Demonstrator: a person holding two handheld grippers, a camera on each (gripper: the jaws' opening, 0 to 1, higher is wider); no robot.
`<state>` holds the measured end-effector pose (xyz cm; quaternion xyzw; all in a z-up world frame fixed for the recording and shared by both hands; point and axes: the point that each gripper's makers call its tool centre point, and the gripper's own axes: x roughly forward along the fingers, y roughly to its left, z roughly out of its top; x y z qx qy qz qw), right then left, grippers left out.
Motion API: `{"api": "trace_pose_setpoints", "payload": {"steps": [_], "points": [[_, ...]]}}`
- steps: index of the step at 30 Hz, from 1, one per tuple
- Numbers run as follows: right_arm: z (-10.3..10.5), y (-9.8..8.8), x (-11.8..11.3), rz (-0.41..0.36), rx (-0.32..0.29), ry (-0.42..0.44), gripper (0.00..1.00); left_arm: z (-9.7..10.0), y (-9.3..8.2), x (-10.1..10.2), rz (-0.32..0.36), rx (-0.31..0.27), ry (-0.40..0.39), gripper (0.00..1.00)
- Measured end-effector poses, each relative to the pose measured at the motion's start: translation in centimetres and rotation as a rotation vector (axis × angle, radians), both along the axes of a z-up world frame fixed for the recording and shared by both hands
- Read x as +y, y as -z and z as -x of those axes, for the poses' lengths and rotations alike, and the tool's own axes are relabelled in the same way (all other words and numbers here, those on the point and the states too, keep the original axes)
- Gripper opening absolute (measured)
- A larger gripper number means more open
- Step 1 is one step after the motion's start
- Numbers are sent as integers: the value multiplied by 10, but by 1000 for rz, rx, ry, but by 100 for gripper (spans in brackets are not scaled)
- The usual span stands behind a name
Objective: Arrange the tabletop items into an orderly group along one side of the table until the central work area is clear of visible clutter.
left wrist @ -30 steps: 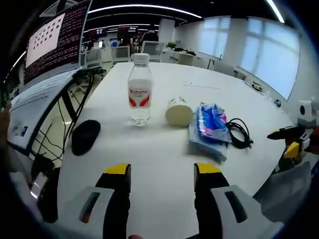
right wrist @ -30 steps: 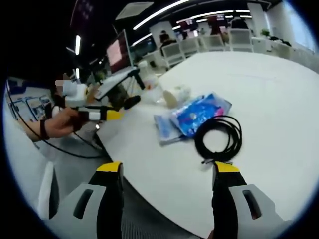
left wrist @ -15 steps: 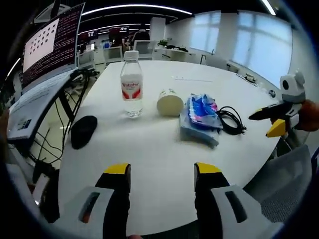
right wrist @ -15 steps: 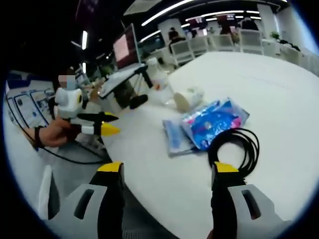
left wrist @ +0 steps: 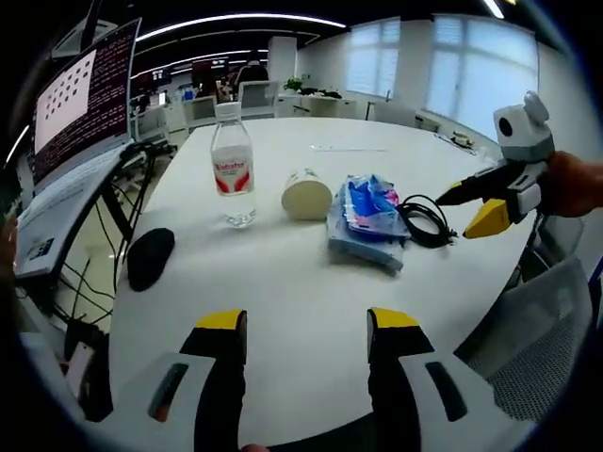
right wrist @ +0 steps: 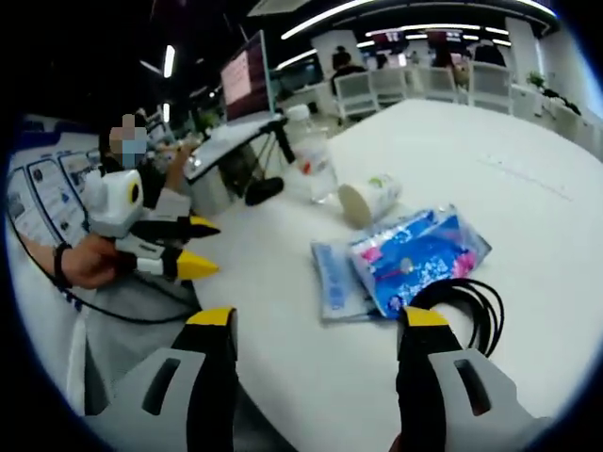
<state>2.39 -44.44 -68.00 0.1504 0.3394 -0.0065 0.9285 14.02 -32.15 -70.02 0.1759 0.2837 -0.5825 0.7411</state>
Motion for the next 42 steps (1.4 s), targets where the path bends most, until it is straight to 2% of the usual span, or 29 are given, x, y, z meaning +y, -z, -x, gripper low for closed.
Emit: {"api": "trace_pose_setpoints", "payload": {"steps": [8, 21, 30, 37, 42], "points": [[-24, 2, -6, 34, 25, -10, 63, 0, -2, 0, 12, -3, 3, 51], [-63, 6, -3, 59, 37, -56, 61, 1, -3, -1, 26, 0, 7, 51], [-84, 12, -19, 95, 58, -28, 57, 2, -3, -3, 30, 2, 13, 51], [-102, 15, -41, 131, 67, 17, 47, 2, -3, -3, 32, 4, 9, 51], [-116, 20, -54, 148, 78, 37, 44, 1, -3, -3, 37, 7, 4, 51]]}}
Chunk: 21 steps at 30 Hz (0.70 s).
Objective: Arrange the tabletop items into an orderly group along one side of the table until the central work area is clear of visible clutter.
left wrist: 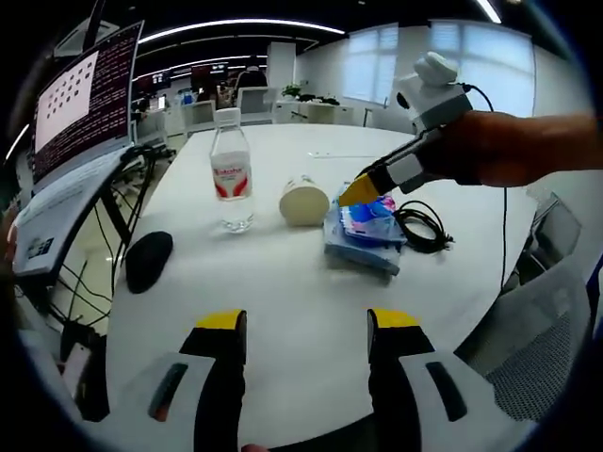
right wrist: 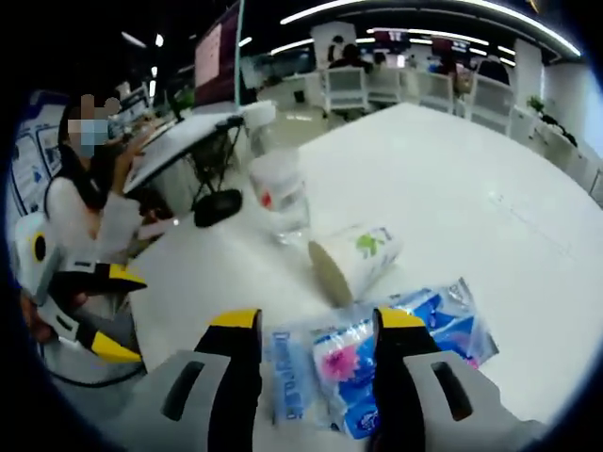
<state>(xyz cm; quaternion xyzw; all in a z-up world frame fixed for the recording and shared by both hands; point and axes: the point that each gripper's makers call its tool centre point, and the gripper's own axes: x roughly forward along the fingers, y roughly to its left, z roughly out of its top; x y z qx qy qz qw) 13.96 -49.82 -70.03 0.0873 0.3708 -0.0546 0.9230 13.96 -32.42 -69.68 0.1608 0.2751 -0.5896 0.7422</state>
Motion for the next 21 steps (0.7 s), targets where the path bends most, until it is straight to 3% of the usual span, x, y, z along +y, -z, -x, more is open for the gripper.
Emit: {"api": "trace_pose_setpoints", "payload": {"steps": [21], "points": [[-32, 40, -24, 8, 82, 86, 29, 6, 1, -5, 1, -1, 32, 51]]}}
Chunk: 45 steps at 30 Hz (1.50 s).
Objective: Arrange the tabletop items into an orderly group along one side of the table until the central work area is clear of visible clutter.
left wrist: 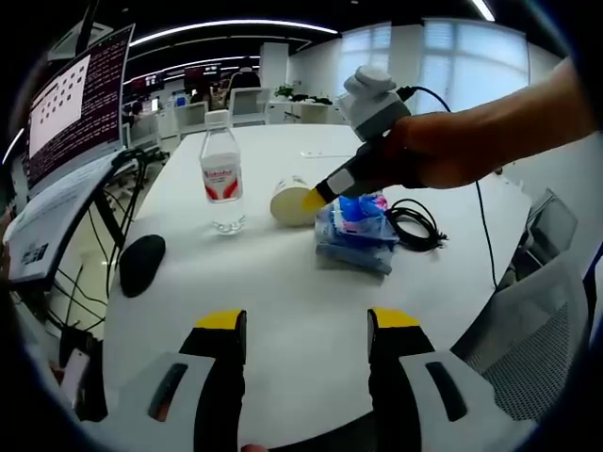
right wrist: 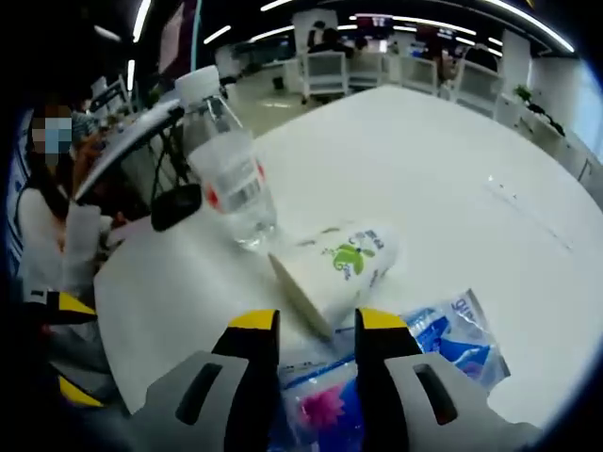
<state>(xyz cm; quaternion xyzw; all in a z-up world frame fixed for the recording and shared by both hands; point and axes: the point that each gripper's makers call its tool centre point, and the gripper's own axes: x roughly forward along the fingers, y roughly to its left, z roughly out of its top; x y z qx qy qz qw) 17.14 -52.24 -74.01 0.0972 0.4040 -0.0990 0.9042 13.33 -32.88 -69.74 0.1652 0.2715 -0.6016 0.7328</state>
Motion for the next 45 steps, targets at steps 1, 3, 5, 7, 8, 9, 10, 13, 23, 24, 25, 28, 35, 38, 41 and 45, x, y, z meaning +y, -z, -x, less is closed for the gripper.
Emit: {"api": "trace_pose_setpoints", "payload": {"steps": [1, 3, 5, 7, 8, 9, 10, 13, 23, 24, 25, 28, 35, 38, 41, 45], "points": [[0, 1, 0, 0, 3, 6, 29, 0, 0, 0, 0, 0, -1, 51], [1, 2, -2, 12, 14, 23, 28, 0, 0, 0, -1, 0, -2, 51], [0, 3, -7, 17, 12, 42, 25, -1, 1, 0, -2, 0, -5, 51], [0, 3, -11, 26, 11, 56, 21, -1, 1, 0, -1, 2, -9, 51], [1, 3, -12, 29, 12, 61, 19, -2, 1, 1, -1, 2, -10, 51], [1, 3, -13, 31, 12, 66, 16, -2, 1, 1, -1, 3, -10, 51], [1, 3, -14, 30, 12, 68, 15, -2, 1, 1, -1, 3, -11, 51], [3, 1, -18, 47, 12, 74, 10, -2, 1, 1, -2, 3, -11, 51], [5, -8, -26, 67, -17, 75, 0, 0, 1, 1, -6, 4, -7, 51], [5, -10, -26, 67, -21, 78, 0, 0, 1, 2, -5, 5, -7, 51], [4, -11, -28, 66, -24, 78, 0, 0, 1, 2, -6, 4, -7, 51], [3, -16, -28, 68, -37, 72, 0, 0, 1, 2, -6, 3, -6, 51], [-2, -23, -30, 60, -56, 65, 0, 1, 0, 2, -6, 4, -2, 50], [-5, -26, -28, 59, -60, 52, 0, 1, 0, 2, -6, 5, -2, 50], [-8, -28, -27, 60, -65, 45, 0, 1, 1, 2, -6, 4, -1, 50], [-9, -30, -24, 54, -69, 46, 0, 2, 1, 2, -9, 6, 1, 50]]}}
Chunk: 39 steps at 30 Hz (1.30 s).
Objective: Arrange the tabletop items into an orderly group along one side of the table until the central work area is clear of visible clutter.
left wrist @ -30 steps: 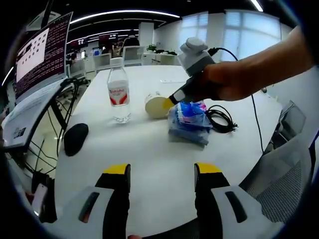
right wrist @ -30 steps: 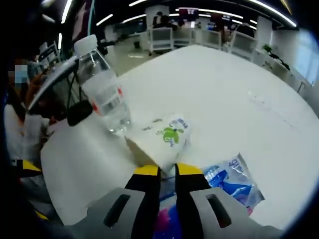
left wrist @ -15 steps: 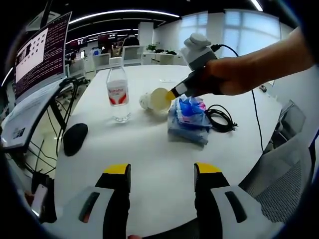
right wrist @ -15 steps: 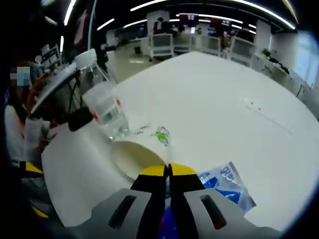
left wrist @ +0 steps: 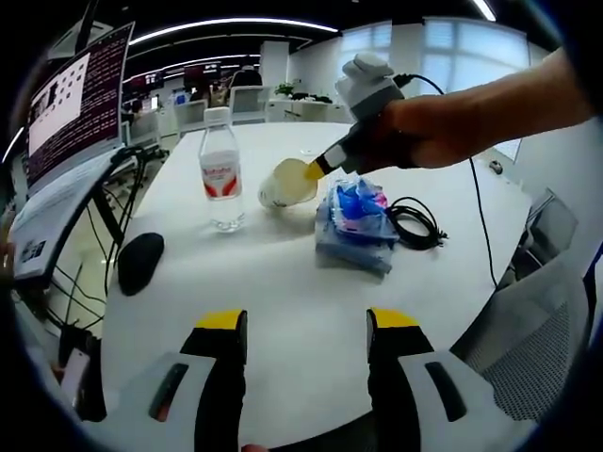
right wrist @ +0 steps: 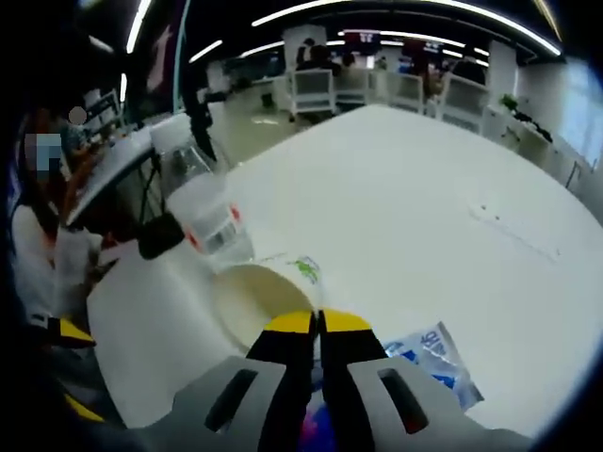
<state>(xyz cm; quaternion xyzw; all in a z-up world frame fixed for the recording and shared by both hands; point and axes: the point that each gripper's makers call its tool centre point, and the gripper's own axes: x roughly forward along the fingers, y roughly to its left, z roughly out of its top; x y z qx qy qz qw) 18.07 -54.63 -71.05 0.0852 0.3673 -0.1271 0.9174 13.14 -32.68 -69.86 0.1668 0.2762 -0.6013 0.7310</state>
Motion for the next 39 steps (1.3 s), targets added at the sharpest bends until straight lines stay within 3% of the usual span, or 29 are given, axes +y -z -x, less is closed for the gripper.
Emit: {"api": "trace_pose_setpoints", "payload": {"steps": [28, 39], "points": [[-26, -19, 17, -27, -26, -46, 0, 2, 1, -2, -1, 0, 13, 50], [-37, -19, 13, -50, -3, -51, 2, 2, 1, -2, 0, 4, 13, 50]]}}
